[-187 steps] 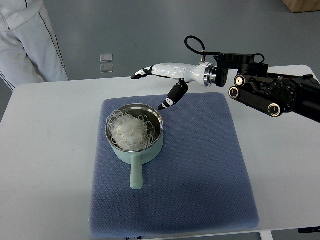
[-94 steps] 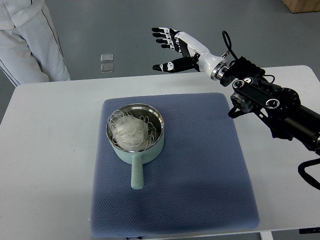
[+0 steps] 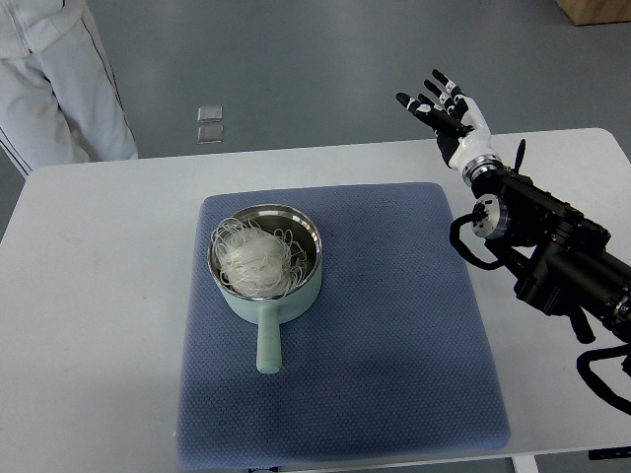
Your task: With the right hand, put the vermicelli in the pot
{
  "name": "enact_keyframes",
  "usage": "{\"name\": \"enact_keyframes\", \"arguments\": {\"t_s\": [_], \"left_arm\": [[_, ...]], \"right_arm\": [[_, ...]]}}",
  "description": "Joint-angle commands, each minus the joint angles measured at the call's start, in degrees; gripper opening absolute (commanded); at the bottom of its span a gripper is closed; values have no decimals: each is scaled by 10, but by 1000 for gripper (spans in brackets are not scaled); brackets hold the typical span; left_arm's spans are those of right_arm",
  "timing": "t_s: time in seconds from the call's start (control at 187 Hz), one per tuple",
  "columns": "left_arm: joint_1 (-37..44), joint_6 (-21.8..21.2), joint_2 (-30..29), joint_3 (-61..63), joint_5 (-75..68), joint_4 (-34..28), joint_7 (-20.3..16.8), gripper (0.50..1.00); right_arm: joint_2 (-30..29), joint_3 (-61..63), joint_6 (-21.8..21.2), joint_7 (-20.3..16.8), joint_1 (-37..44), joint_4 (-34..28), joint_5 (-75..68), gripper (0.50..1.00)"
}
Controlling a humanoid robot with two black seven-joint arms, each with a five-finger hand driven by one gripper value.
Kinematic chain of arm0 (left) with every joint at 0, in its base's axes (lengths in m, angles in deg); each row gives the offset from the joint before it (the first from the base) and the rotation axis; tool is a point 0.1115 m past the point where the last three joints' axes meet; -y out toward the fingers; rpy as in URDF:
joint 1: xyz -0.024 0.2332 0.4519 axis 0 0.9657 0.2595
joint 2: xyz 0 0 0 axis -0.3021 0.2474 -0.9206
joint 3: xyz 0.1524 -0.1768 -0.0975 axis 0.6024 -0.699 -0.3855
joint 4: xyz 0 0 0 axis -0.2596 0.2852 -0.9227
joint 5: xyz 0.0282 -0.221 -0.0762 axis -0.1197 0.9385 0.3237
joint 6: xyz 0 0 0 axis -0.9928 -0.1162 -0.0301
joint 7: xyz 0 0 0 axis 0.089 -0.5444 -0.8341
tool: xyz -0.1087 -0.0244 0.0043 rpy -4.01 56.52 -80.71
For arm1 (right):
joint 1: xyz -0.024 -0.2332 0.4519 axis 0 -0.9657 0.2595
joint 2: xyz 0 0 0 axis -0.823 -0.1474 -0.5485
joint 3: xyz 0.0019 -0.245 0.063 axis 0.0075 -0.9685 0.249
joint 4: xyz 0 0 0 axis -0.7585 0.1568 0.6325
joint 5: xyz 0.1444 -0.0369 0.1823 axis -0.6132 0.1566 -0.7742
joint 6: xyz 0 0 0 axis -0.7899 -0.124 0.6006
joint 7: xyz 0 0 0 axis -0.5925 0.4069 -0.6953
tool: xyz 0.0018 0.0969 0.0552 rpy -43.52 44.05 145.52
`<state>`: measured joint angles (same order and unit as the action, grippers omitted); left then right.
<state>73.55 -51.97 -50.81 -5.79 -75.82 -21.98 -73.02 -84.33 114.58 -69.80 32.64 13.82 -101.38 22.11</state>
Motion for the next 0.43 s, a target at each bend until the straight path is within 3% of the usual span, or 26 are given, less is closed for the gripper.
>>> {"name": "enact_keyframes", "arguments": {"t_s": [0.0,0.23,0.422], "left_arm": [[0,0,0,2,0,0,0,1000],[0,0,0,1,0,0,0,1000],[0,0,0,1,0,0,0,1000]], "right_arm": [[2,17,-4,7,-24,2,-7,928],[2,19,-15,72,-42,3,2,928],[3,19,-9,74,-42,3,2,928]]}}
